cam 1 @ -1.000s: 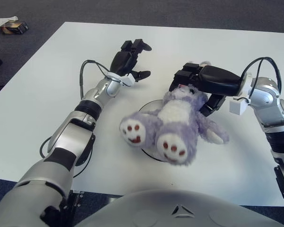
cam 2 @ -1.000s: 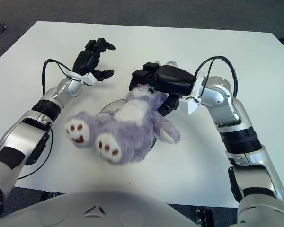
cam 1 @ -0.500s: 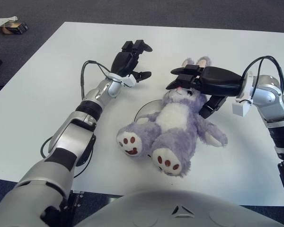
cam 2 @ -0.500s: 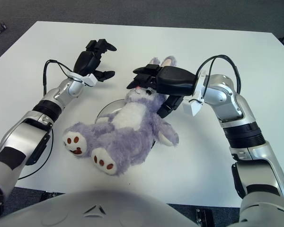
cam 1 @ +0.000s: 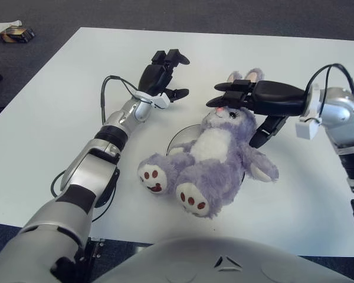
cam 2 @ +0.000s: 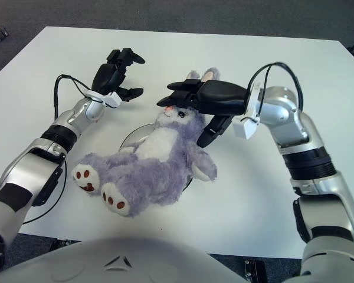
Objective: Put the doll into the plate.
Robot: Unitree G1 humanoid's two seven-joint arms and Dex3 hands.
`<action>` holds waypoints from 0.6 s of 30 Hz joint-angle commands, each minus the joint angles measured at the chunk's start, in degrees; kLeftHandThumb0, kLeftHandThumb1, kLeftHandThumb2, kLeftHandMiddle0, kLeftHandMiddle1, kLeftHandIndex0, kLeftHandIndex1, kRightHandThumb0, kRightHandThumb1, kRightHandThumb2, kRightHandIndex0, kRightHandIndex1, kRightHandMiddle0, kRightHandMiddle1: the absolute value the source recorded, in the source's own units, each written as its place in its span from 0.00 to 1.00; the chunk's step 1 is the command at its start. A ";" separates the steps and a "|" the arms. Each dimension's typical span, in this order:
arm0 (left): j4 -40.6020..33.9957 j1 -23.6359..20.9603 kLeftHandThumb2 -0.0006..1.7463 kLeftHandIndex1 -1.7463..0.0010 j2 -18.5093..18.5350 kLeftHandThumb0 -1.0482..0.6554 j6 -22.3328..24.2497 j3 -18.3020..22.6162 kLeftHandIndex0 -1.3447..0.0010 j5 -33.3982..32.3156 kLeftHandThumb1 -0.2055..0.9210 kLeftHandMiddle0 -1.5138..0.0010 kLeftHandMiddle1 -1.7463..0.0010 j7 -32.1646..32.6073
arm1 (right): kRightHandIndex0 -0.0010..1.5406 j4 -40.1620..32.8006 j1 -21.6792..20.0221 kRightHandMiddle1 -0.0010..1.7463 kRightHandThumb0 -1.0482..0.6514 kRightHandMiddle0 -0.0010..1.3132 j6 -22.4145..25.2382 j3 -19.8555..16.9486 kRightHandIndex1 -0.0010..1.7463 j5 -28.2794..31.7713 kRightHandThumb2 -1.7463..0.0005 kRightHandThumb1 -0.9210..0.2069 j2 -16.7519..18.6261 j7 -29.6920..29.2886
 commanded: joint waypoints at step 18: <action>-0.34 1.16 0.51 0.16 -0.33 0.35 1.23 0.20 1.00 -0.49 0.77 0.92 0.22 -1.02 | 0.00 5.78 -7.14 0.18 0.07 0.00 4.31 -3.53 0.00 13.24 0.93 0.04 -2.63 9.65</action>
